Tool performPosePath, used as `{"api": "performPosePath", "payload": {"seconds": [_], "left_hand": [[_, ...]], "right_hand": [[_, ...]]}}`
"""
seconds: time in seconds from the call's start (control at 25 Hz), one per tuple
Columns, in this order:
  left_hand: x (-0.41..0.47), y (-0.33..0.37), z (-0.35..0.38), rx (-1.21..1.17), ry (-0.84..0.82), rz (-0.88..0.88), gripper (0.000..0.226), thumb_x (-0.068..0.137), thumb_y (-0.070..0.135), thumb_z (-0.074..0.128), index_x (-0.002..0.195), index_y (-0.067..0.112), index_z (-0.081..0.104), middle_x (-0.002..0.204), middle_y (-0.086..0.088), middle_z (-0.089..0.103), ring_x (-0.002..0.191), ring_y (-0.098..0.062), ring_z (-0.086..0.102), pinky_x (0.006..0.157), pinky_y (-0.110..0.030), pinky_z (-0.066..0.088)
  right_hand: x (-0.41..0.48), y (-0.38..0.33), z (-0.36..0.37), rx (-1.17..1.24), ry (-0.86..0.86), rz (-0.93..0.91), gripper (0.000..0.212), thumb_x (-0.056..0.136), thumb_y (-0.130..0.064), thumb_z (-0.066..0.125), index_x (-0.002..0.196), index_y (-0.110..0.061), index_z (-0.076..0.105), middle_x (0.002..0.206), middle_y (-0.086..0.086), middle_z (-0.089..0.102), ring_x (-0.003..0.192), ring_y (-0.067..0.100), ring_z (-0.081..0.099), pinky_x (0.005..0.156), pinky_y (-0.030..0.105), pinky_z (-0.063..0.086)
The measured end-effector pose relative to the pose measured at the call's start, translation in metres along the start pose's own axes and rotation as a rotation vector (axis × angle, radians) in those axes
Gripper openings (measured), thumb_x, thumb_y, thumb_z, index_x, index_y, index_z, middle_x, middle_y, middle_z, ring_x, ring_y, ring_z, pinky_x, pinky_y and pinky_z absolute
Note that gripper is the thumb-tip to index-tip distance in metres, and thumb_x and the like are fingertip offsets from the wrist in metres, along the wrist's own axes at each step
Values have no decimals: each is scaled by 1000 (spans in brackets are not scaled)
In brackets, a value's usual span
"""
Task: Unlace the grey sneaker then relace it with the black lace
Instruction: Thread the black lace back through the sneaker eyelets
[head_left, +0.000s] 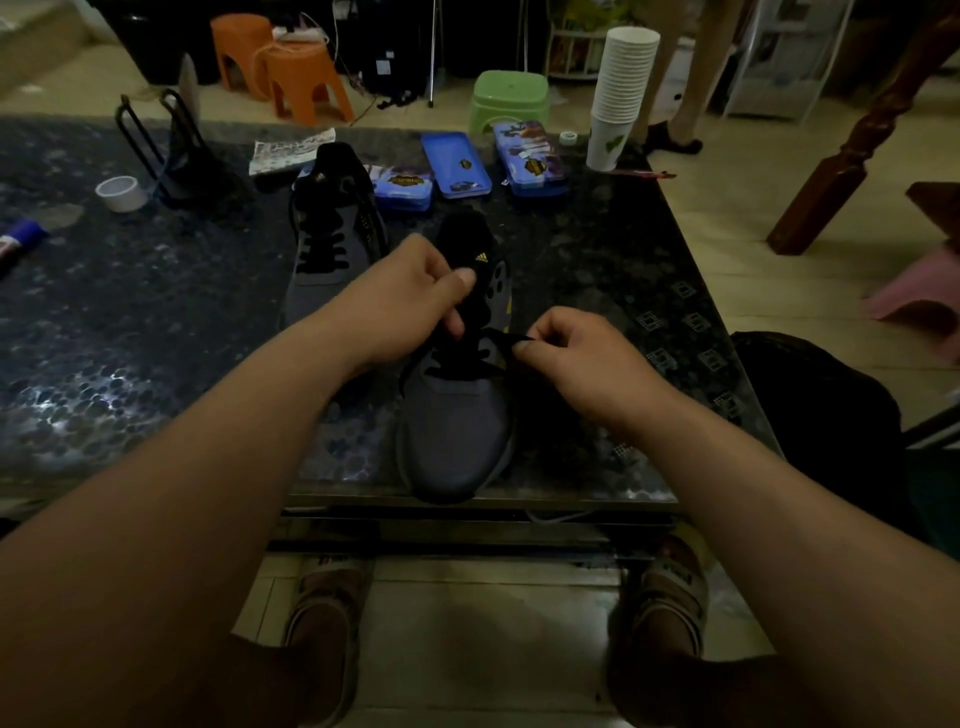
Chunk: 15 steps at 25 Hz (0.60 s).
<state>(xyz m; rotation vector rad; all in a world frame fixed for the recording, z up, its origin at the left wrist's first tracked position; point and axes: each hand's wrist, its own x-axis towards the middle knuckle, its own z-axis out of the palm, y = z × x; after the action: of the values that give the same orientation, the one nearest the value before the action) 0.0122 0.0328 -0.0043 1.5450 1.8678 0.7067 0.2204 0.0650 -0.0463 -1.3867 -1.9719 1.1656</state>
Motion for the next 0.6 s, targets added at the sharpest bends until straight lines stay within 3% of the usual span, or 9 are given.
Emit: {"api": "performPosePath", "payload": {"seconds": [0.16, 0.32, 0.4, 0.48, 0.52, 0.6], "left_hand": [[-7, 1, 1, 180, -35, 132, 18, 100, 40, 66, 102, 23, 68, 89, 9, 67, 81, -5, 62, 64, -22, 43], [-5, 0, 10, 156, 45, 162, 16, 103, 33, 62, 95, 20, 67, 87, 6, 69, 80, -9, 66, 67, -29, 51], [-5, 1, 13, 132, 62, 170, 18, 105, 30, 58, 96, 16, 64, 85, 1, 71, 76, -9, 69, 70, -33, 57], [-4, 1, 13, 91, 63, 165, 18, 107, 29, 55, 96, 17, 60, 83, 0, 72, 71, -9, 70, 70, -35, 60], [-5, 1, 13, 46, 60, 153, 18, 108, 29, 53, 95, 17, 58, 81, -1, 73, 70, -11, 71, 69, -37, 61], [-4, 2, 13, -117, 92, 109, 19, 110, 27, 48, 95, 17, 53, 79, -9, 74, 69, -22, 74, 63, -38, 62]], "right_hand": [[-6, -7, -4, -10, -50, -6, 22, 97, -32, 68, 92, -11, 64, 70, -2, 59, 57, 9, 51, 56, 29, 40], [-9, -9, -4, -22, -43, -70, 10, 101, -27, 60, 108, -24, 65, 88, -8, 67, 65, 6, 57, 63, 28, 44], [-7, -14, -4, -3, -27, -142, 39, 101, -17, 48, 129, -41, 59, 102, -7, 67, 72, 1, 58, 65, 19, 44], [4, -18, -2, -128, -39, -264, 64, 97, -6, 42, 145, -47, 48, 106, -1, 60, 85, 2, 55, 74, 16, 43], [10, -20, -2, -194, -50, -306, 69, 94, -2, 41, 147, -46, 46, 106, 0, 58, 91, 5, 54, 80, 18, 43], [21, -23, -4, -236, -60, -323, 64, 96, -1, 39, 142, -43, 52, 100, -8, 59, 87, 2, 54, 77, 17, 42]]}}
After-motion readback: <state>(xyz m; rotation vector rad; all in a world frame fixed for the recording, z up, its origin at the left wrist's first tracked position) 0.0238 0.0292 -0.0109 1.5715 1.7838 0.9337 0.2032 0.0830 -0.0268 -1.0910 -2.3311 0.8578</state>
